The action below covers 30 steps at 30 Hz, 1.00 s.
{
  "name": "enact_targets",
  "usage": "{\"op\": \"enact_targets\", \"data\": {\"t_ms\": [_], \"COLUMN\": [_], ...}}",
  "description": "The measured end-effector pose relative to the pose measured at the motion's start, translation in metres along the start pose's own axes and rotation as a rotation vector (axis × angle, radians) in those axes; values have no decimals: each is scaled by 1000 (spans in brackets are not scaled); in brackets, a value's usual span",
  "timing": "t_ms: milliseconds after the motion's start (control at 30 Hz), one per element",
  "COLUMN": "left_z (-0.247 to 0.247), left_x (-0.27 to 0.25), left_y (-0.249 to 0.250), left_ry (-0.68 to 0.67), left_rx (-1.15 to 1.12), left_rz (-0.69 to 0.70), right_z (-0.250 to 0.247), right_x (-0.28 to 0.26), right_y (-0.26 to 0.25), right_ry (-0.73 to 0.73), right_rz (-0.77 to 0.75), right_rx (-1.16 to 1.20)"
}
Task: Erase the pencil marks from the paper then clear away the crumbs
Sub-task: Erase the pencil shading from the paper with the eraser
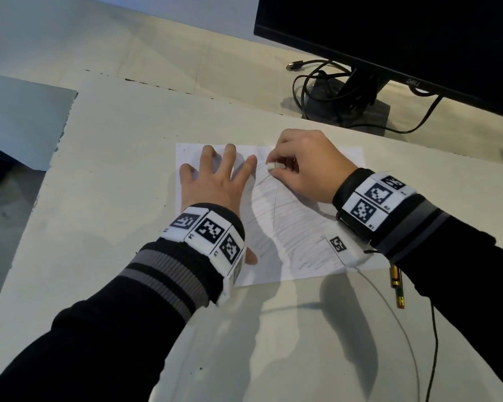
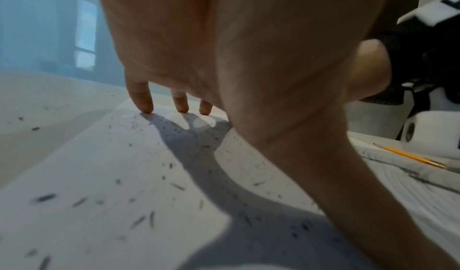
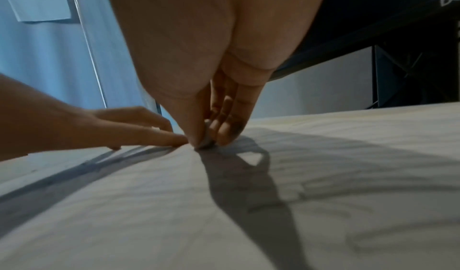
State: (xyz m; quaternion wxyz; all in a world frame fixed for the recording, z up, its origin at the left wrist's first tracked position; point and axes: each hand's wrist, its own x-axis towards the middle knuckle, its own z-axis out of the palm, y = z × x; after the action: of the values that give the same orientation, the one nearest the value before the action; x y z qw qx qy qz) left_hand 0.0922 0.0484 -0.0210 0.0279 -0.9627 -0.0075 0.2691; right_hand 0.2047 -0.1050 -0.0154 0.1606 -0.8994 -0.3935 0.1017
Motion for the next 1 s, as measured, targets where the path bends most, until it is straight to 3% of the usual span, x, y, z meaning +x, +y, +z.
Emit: {"op": "enact_targets", "data": {"t_ms": [200,367,533,667,800,1000], "left_z": [-3,-1,2,3,3,4], "left_x": [0,0,0,0,0,1], "left_y": [1,3,-1,-3,-4,-4], "left_ry": [-16,-2,6,7,7,0], "left_rx": [2,-3,-9,-28,-27,-38], "left_rz": [-7,-11,0,8,11,12], "right_z": [-2,-8,-1,-8,-14,-4], "right_x": [12,13,10,4,14,-5], "right_y": [-4,-5,-4,-4,-3,-8], "right_ry": [31,-96,-2,-101,-12,-140], "right_rz": [36,-13,28,-9,10,-11], "right_rx": [-57,-29,-32,-11,-49,33]}}
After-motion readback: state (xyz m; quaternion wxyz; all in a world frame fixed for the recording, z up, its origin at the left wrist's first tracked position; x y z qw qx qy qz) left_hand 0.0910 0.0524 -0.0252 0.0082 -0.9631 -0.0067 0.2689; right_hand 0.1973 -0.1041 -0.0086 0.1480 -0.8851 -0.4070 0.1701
